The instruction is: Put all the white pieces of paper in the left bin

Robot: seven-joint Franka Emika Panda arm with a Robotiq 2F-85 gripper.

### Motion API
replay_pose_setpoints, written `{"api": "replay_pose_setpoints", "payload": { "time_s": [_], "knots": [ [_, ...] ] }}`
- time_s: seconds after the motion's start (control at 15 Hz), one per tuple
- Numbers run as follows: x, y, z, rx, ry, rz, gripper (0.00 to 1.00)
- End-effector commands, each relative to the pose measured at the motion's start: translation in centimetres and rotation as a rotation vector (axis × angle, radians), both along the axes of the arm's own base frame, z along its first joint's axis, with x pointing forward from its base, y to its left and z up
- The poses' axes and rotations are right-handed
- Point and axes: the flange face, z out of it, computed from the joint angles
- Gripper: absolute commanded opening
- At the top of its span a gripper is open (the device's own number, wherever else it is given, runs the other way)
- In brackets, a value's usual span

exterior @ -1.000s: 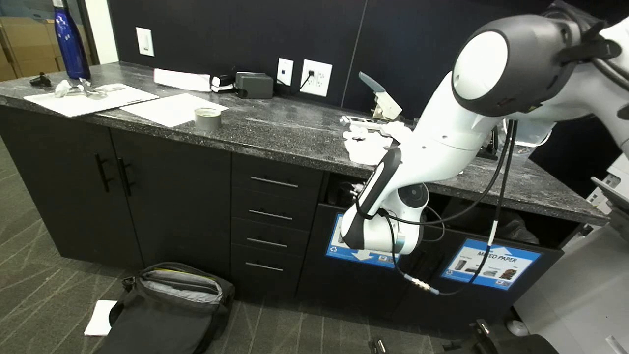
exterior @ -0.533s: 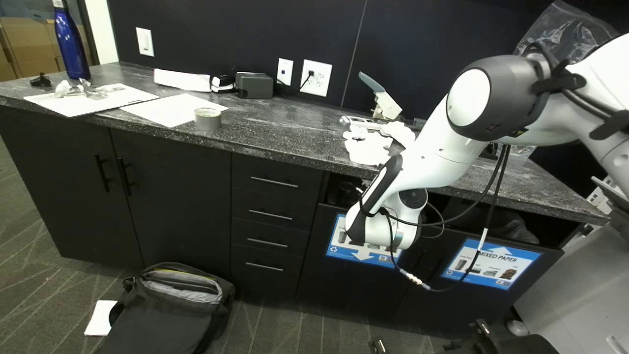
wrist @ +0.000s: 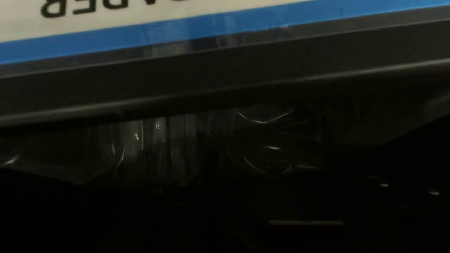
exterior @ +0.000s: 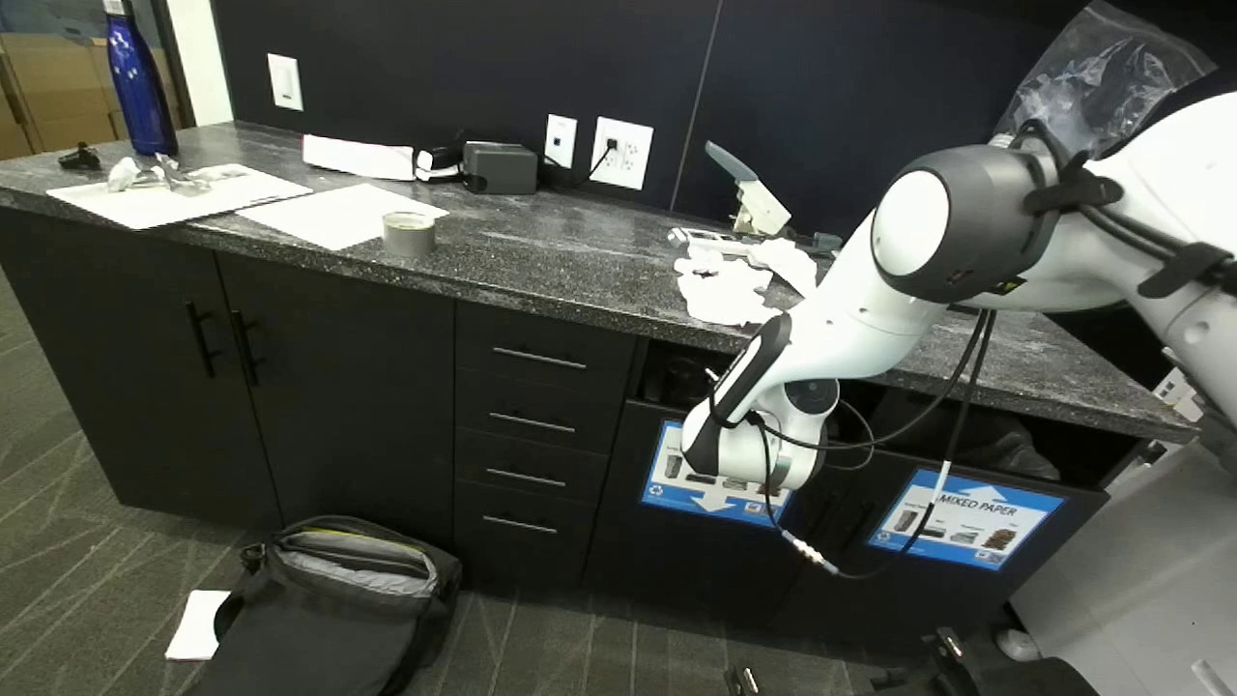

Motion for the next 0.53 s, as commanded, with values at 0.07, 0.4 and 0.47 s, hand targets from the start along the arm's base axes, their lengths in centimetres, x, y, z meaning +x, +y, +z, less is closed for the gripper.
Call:
{"api": "replay_pose_setpoints", "payload": {
  "time_s": [0.07,0.4,0.47],
  "knots": [
    [0.1,-0.3,0.9,-0.026,-0.02,-0.024,1.0],
    [-4.3,1.1,2.6,0.003,0.214,-0.02,1.0],
    [-4.8,1.4,3.5,0.016,0.267,-0.01,1.0]
  ]
}}
